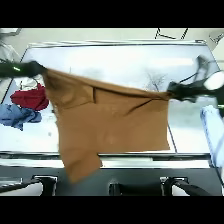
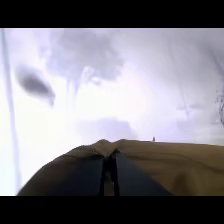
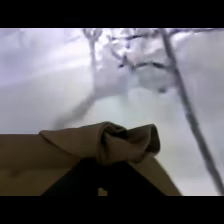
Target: Fold the clothes and pants, and hang the long-sleeved shirts on hangers.
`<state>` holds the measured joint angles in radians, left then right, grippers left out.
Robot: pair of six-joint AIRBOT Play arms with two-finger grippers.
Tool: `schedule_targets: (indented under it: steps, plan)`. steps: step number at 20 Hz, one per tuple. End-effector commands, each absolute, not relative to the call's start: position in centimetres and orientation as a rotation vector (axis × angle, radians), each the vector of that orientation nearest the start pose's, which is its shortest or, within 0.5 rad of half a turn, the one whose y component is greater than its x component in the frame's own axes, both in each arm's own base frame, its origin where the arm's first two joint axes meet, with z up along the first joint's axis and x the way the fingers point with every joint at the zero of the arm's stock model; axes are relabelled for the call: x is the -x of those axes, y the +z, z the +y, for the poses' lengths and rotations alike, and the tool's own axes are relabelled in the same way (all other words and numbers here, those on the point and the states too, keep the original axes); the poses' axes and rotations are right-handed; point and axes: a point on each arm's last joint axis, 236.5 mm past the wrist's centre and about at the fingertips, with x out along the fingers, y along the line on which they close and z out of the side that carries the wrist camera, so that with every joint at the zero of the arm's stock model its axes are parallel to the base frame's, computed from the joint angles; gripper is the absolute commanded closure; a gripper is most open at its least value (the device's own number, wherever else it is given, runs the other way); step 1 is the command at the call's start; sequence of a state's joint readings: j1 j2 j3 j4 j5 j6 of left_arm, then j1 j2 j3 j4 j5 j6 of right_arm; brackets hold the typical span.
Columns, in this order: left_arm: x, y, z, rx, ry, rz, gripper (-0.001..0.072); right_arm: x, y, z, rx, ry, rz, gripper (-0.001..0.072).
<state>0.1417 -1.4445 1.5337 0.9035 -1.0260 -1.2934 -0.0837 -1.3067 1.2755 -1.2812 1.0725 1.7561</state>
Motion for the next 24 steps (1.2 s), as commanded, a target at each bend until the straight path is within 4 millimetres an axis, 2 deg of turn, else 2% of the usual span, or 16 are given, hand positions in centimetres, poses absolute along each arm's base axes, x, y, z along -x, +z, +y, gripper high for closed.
schedule_targets:
  steps: [1, 3, 4, 5, 6, 7, 8, 9, 11, 12, 13, 14, 15, 17, 19, 24]
  plan:
    - [-52.1, 3.0, -8.8, 0.635, -0.396, 1.022, 0.0681, -47.9, -2.6, 4.5, -0.81, -0.079, 1.075, 0.0667]
    - [-51.7, 1.0, -10.1, 0.702, -0.429, 1.087, 0.0681, -48.8, -3.8, 5.1, -0.891, -0.085, 1.07, 0.0667]
    - [-51.3, 0.5, -10.1, 0.707, -0.435, 1.109, 0.0681, -49.1, -3.5, 4.5, -0.891, -0.087, 1.059, 0.0662]
    - [-50.8, 0.5, -9.6, 0.706, -0.441, 1.13, 0.0675, -49.2, -2.7, 3.6, -0.876, -0.074, 1.063, 0.0592]
    - [-50.0, 0.7, -8.9, 0.694, -0.461, 1.158, 0.0548, -48.8, -1.5, 2.5, -0.84, -0.037, 1.092, 0.03]
    - [-48.5, 0.9, -7.5, 0.674, -0.475, 1.22, 0.0249, -47.9, 0.1, 0.8, -0.787, 0.015, 1.132, 0.0025]
    - [-46.5, 0.9, -5.5, 0.663, -0.457, 1.312, -0.0013, -46.5, 1.4, -1.4, -0.737, 0.055, 1.177, 0.0017]
    - [-43.6, 0.3, -3.0, 0.645, -0.414, 1.437, -0.0013, -44.5, 2.2, -4.1, -0.714, 0.054, 1.238, 0.0019]
    - [-37.7, -0.9, 1.0, 0.621, -0.329, 1.653, -0.0013, -38.9, 1.8, -9.5, -0.759, -0.04, 1.39, 0.0049]
    - [-35.8, -1.5, 2.1, 0.626, -0.29, 1.7, -0.0012, -35.8, 0.9, -11.2, -0.793, -0.09, 1.476, 0.0049]
    - [-34.3, -2.3, 2.3, 0.654, -0.266, 1.714, -0.0009, -33.1, 0.0, -11.8, -0.827, -0.117, 1.553, 0.0049]
    - [-33.0, -3.3, 2.1, 0.679, -0.248, 1.718, 0.0074, -31.3, -0.9, -11.8, -0.85, -0.127, 1.607, 0.0049]
    - [-31.7, -4.6, 1.7, 0.695, -0.232, 1.717, 0.0257, -29.9, -1.9, -11.6, -0.856, -0.126, 1.639, 0.0049]
    - [-29.5, -7.5, 0.5, 0.714, -0.204, 1.715, 0.0263, -28.4, -3.5, -10.0, -0.871, -0.098, 1.671, 0.0049]
    - [-28.1, -9.2, -0.9, 0.729, -0.238, 1.722, 0.0258, -27.3, -4.6, -9.0, -0.898, -0.089, 1.695, 0.0049]
    - [-28.8, -10.2, -3.7, 0.738, -0.287, 1.675, 0.0258, -26.6, -5.1, -8.4, -0.901, -0.069, 1.717, 0.005]
